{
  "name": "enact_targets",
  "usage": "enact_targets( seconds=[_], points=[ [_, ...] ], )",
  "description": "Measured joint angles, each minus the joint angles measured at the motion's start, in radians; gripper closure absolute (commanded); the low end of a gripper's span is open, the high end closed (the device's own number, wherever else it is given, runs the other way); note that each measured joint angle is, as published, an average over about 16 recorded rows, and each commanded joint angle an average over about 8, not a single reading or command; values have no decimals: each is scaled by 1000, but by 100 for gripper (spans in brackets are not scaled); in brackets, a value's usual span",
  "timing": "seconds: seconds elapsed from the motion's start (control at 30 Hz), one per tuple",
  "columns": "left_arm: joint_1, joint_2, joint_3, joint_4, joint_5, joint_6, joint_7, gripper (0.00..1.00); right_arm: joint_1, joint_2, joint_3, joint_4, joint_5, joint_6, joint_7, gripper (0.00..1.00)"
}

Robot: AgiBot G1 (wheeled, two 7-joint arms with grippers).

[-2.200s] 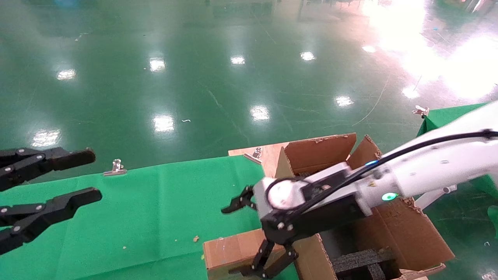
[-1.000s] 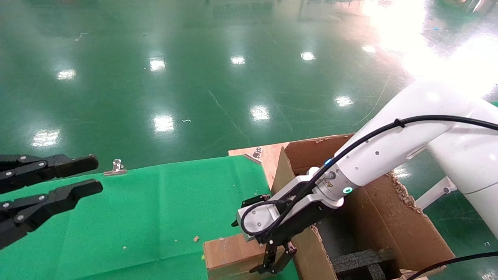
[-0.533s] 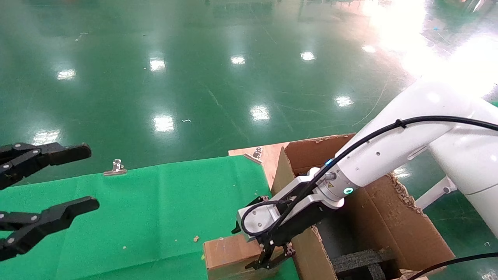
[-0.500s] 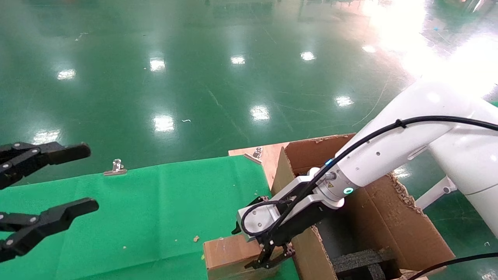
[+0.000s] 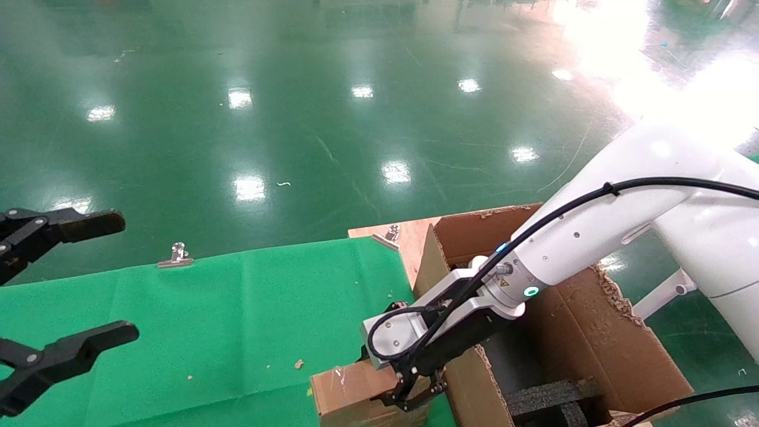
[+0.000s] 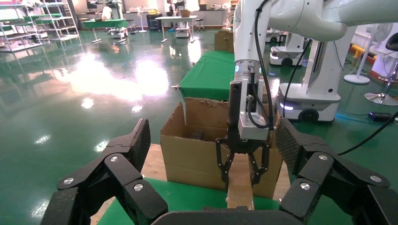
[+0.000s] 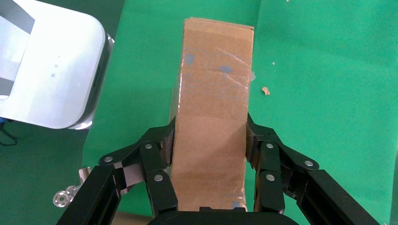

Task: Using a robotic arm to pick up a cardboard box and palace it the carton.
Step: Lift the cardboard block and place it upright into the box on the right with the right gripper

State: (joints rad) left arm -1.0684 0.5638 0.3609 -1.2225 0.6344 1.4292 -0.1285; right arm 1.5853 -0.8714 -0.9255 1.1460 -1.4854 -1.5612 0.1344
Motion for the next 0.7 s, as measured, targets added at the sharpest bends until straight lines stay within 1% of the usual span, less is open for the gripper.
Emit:
enact_targets(
  seconds=[0.13,0.23,0.47,0.7],
  points=[
    [0,0,0,0,0,0,0,0,33,9,12,-23,17,-1,4,100],
    [0,0,0,0,0,0,0,0,75,18,23,-52,33,-3,1,100],
    [0,0,0,0,0,0,0,0,215,40,41,-158,77,-14,-31,100],
    [0,0,0,0,0,0,0,0,354,77,23,-271,107,-20,-83,100]
  ],
)
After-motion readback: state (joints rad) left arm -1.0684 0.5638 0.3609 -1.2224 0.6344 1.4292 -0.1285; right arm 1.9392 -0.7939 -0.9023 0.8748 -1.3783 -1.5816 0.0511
